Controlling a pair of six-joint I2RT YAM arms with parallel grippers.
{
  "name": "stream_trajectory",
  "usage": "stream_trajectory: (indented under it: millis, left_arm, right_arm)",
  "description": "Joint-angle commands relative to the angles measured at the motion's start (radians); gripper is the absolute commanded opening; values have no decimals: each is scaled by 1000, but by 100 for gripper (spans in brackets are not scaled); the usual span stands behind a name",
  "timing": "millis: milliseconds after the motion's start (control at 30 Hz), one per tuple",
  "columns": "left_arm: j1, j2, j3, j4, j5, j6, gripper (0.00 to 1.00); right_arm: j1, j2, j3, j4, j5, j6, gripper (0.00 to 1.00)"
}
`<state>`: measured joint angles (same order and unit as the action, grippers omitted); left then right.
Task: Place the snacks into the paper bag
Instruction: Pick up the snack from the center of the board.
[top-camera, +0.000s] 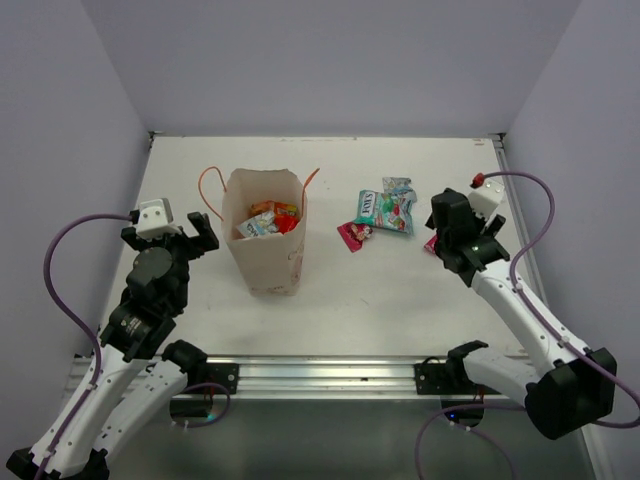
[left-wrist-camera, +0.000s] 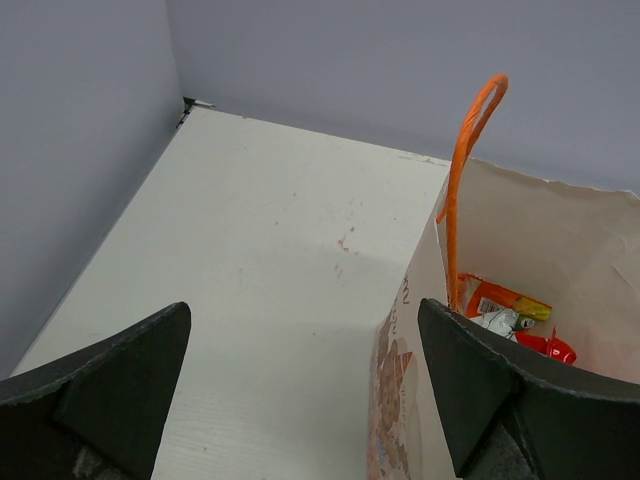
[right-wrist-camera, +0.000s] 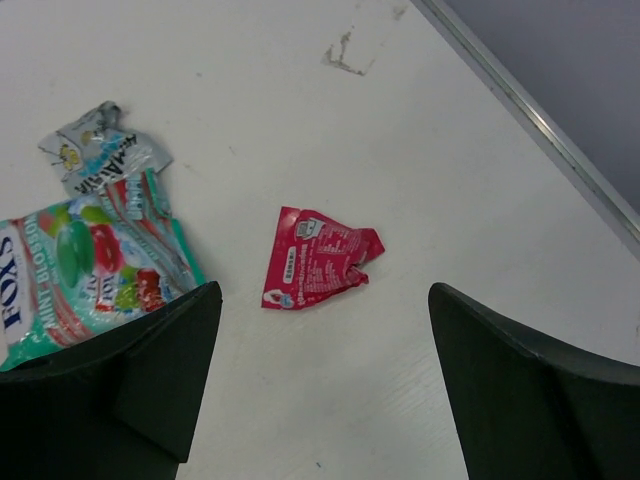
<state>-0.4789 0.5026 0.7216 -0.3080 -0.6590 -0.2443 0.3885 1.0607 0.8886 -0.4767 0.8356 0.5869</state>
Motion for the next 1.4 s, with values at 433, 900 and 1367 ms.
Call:
stream_trajectory:
  millis: [433,900,1367]
  left_arm:
    - [2,-6,-7,41,2,-10,100]
    - [2,10,-10,44,7,-6,100]
    - [2,14,-10,47,12,-4,100]
  right_arm:
    - [-379,196,-122,183,-447,223,43]
    - [-487,326,-186,355,-578,272,28]
    - [-499,495,-200,294,-642,272,38]
